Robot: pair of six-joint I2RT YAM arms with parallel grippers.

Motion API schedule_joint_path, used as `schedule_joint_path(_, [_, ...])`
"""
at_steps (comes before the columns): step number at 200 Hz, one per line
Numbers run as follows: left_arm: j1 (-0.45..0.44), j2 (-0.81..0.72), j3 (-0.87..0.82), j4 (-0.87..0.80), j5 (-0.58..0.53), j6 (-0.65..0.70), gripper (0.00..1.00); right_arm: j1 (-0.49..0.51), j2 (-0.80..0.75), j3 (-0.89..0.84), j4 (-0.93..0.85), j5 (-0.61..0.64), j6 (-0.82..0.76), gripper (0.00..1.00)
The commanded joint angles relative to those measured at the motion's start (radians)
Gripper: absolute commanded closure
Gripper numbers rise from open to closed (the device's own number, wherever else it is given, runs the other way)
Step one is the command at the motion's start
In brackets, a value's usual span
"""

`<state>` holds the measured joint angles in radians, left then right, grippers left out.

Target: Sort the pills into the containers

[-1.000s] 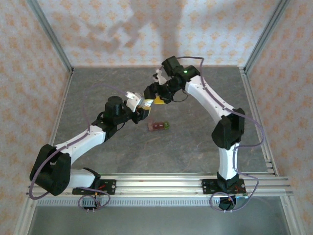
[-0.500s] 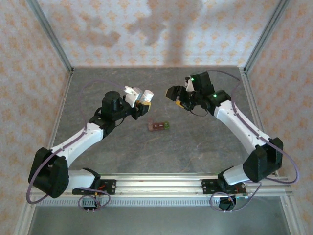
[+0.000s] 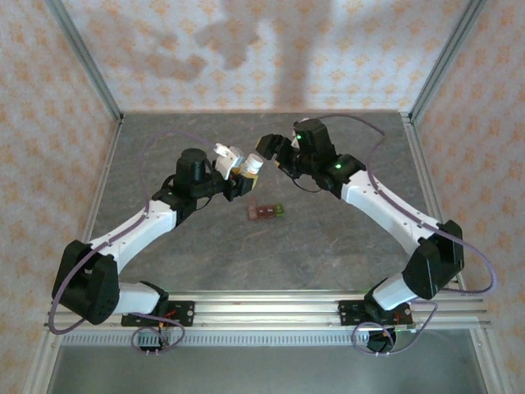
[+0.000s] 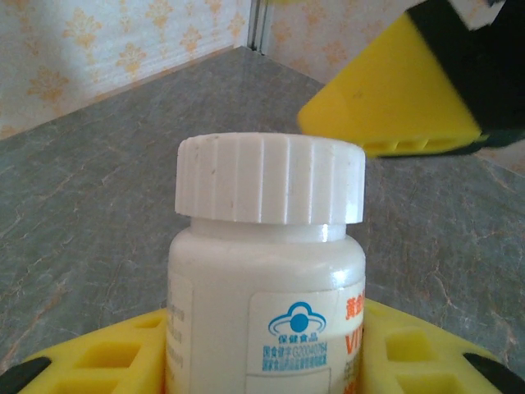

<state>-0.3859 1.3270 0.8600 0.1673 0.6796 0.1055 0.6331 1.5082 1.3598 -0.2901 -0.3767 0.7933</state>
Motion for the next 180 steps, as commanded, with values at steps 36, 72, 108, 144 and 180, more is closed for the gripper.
schedule_joint_path(36, [0.005, 0.005, 0.027, 0.002, 0.027, 0.000, 1.00, 0.033, 0.055, 0.060, 0.025, 0.007, -0.004, 0.29])
schedule_joint_path(72, [0.005, 0.006, 0.022, 0.016, 0.027, -0.010, 1.00, 0.051, 0.075, 0.072, 0.025, -0.006, -0.015, 0.36])
schedule_joint_path(108, [0.006, 0.003, 0.021, 0.023, 0.022, -0.020, 1.00, 0.057, 0.088, 0.082, 0.020, -0.024, -0.032, 0.53])
schedule_joint_path(144, [0.005, -0.010, 0.021, 0.021, 0.030, -0.030, 1.00, 0.054, 0.083, 0.092, 0.005, -0.050, -0.182, 0.64])
schedule_joint_path(180, [0.011, -0.037, 0.013, 0.065, 0.072, -0.084, 1.00, -0.020, 0.059, -0.036, 0.209, -0.327, -0.357, 0.63])
